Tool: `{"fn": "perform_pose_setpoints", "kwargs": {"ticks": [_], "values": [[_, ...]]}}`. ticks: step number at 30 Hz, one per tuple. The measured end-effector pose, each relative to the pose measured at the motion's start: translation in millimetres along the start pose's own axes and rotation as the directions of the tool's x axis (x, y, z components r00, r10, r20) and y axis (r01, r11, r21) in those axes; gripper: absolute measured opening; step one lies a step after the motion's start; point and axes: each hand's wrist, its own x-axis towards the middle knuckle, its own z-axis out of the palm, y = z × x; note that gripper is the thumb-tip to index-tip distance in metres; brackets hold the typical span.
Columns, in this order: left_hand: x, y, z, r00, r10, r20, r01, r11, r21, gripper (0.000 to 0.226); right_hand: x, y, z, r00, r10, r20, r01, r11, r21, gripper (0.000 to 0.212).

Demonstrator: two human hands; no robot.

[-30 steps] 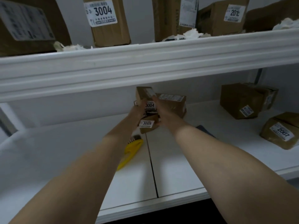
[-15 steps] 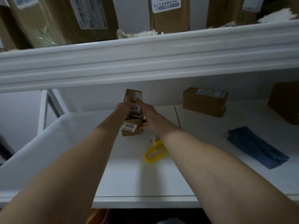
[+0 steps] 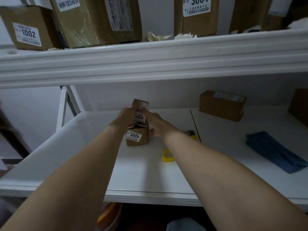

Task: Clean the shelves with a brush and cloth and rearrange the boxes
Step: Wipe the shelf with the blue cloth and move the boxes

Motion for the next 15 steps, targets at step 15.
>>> {"fn": "perform_pose_setpoints", "kwargs": {"ticks": [15], "values": [[-51.5,51.5,29.8,0.821,0.495,-0.283,-0.4,0.854,0.333,0.035,-11.9,1.6,-75.7,0.954,-0.166,-0.249,0.102,0.963,-0.25,0.063]]}}
